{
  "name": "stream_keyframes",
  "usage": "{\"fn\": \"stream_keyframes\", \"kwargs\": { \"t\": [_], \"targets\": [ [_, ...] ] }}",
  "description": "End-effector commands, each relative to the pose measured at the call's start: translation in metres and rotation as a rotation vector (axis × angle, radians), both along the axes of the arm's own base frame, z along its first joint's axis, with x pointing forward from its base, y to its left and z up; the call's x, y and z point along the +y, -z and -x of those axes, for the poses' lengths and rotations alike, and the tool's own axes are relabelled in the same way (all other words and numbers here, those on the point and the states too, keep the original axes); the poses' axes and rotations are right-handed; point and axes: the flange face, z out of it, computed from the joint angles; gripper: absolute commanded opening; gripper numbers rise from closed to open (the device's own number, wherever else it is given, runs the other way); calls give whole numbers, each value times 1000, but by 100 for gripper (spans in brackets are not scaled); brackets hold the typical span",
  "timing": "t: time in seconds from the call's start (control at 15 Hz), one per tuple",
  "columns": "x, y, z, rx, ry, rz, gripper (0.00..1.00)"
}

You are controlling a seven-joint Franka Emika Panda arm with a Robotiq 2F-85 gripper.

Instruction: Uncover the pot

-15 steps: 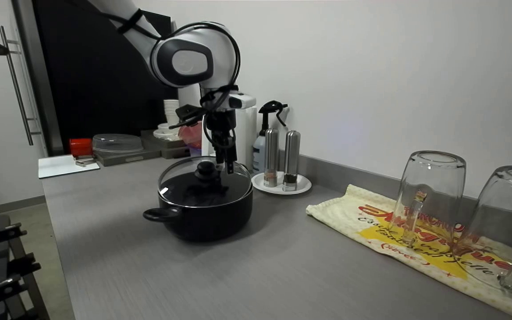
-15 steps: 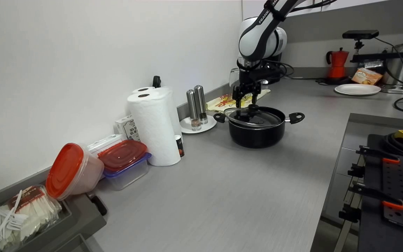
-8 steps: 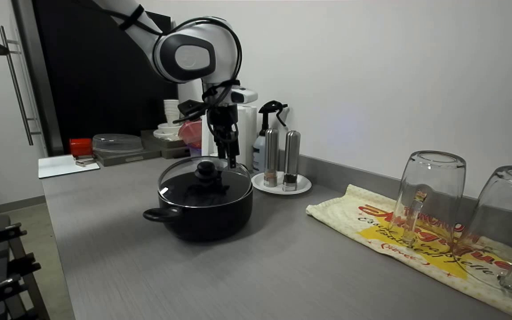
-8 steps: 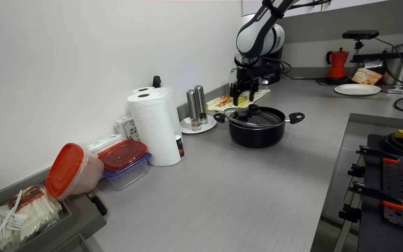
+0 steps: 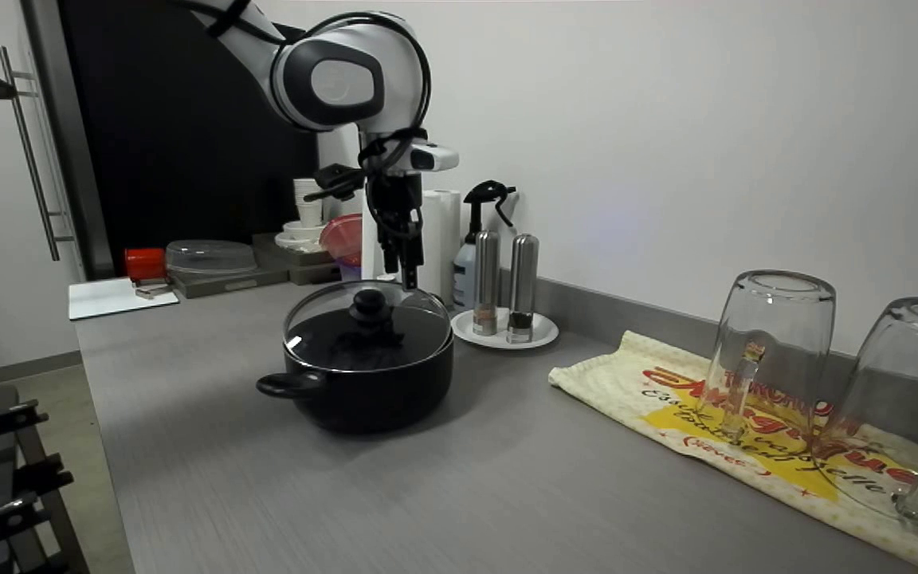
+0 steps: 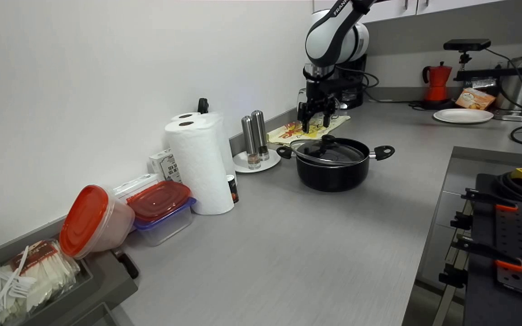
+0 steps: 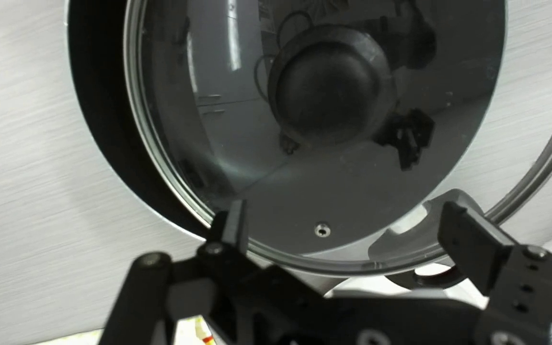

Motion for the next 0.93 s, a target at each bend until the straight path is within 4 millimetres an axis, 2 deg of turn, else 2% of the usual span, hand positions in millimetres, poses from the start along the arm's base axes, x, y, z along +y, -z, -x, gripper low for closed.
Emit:
{"fn": "stream_keyframes", "kwargs": {
  "t": [0.0,0.87],
  "targets": [
    [4,-11,7,16,0,-8,100],
    [5,15,27,87,7,-20,100]
  ]
}}
